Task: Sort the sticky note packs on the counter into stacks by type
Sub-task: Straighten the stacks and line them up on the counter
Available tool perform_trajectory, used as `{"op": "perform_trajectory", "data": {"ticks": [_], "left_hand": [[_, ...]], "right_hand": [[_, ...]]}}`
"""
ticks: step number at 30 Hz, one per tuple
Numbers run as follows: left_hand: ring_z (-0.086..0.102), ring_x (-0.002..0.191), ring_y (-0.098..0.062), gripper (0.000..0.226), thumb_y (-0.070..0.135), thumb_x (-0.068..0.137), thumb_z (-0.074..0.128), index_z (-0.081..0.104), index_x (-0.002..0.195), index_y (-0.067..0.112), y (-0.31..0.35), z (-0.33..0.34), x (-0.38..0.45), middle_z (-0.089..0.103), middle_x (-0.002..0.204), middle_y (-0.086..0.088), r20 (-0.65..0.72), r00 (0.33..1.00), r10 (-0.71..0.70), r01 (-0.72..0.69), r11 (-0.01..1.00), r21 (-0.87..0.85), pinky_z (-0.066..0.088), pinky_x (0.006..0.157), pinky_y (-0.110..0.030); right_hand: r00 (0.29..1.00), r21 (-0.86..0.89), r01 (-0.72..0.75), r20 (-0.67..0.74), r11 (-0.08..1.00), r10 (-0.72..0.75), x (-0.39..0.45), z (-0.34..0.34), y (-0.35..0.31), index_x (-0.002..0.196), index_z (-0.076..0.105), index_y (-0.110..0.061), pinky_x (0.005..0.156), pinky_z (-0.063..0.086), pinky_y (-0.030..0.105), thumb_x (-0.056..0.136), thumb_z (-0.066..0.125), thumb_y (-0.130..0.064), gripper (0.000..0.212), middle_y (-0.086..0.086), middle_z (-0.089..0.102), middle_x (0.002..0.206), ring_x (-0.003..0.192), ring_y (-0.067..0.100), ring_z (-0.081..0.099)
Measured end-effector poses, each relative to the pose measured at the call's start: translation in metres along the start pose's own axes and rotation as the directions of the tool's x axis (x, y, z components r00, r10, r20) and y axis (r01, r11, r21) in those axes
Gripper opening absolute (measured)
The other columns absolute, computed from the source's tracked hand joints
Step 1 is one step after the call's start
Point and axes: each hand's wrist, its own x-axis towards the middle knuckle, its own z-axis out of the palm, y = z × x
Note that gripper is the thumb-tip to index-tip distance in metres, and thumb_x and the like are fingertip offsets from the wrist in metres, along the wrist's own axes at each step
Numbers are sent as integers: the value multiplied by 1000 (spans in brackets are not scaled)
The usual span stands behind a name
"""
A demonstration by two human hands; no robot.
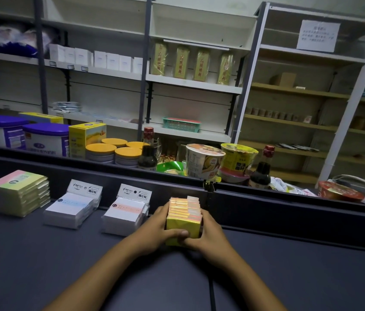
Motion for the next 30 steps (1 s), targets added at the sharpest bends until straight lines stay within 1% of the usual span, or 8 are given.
{"op": "perform_trajectory", "data": {"ticks": [5, 9, 16, 19, 23, 26, 28, 30], "left_hand": [[57, 123, -7, 96, 38, 66, 89, 39, 146, 27, 2, -4, 4, 56, 137, 7, -92, 995, -38, 30, 995, -93, 49, 104, -33], [51, 128, -6, 87, 39, 71, 86, 38, 143, 30, -4, 2, 1, 52, 139, 6, -15, 998, -62, 61, 997, -49, 41, 112, -37], [60, 111, 2, 104, 37, 57, 94, 32, 140, 25, 11, -2, 0, 56, 128, 12, -97, 986, -134, 119, 982, -148, 52, 90, -15], [64, 101, 2, 90, 35, 59, 91, 41, 133, 25, 29, -3, 0, 62, 121, 9, -196, 968, -154, 93, 953, -287, 51, 75, -10], [73, 96, -15, 73, 39, 65, 82, 53, 127, 12, 48, 0, -1, 71, 113, -7, -190, 941, -280, 98, 763, -638, 58, 69, -26], [73, 96, -21, 54, 47, 69, 78, 68, 108, 11, 51, 1, -3, 75, 107, -11, -129, 942, -309, 131, 695, -707, 60, 71, -32], [73, 97, -23, 46, 50, 69, 78, 75, 97, 14, 49, 1, -3, 75, 105, -12, -103, 942, -321, 154, 680, -716, 61, 76, -33], [71, 102, -23, 43, 52, 74, 76, 77, 99, 18, 48, -1, -2, 75, 108, -12, -48, 953, -301, 186, 700, -690, 60, 80, -34]], "right_hand": [[999, 65, -6, -52, 998, 10, 2, -4, -3, 144, 43, -21, 103, 51, 31, 70, 89, -20, 87, -5, 56, 136, 120, 6, 59], [1000, 10, -28, 12, 1000, 28, 1, -1, 0, 143, 42, -20, 105, 49, 35, 71, 88, -21, 85, -2, 54, 136, 123, 10, 56], [998, 60, -54, 38, 997, 52, 2, -14, -3, 138, 47, -29, 90, 57, 25, 64, 88, -17, 85, -5, 60, 130, 110, 5, 64], [999, 118, -35, 12, 992, 34, 2, -27, -10, 139, 48, -33, 92, 57, 29, 64, 88, -27, 85, -7, 62, 131, 114, 4, 62], [986, 241, -88, -118, 967, 119, 6, -28, -19, 152, 31, -25, 107, 47, 35, 71, 87, -35, 100, -8, 46, 139, 127, 12, 51], [978, 481, -159, -43, 862, 204, 7, -16, -21, 152, 27, -16, 96, 54, 30, 70, 84, -26, 100, 1, 54, 138, 119, 16, 62], [976, 568, -176, -5, 804, 218, 7, -12, -20, 148, 32, -13, 98, 55, 36, 63, 84, -26, 101, 6, 61, 132, 111, 18, 68], [975, 613, -164, -19, 773, 222, 7, -12, -19, 142, 40, -11, 96, 56, 40, 58, 85, -26, 96, 10, 66, 126, 107, 21, 71]]}}
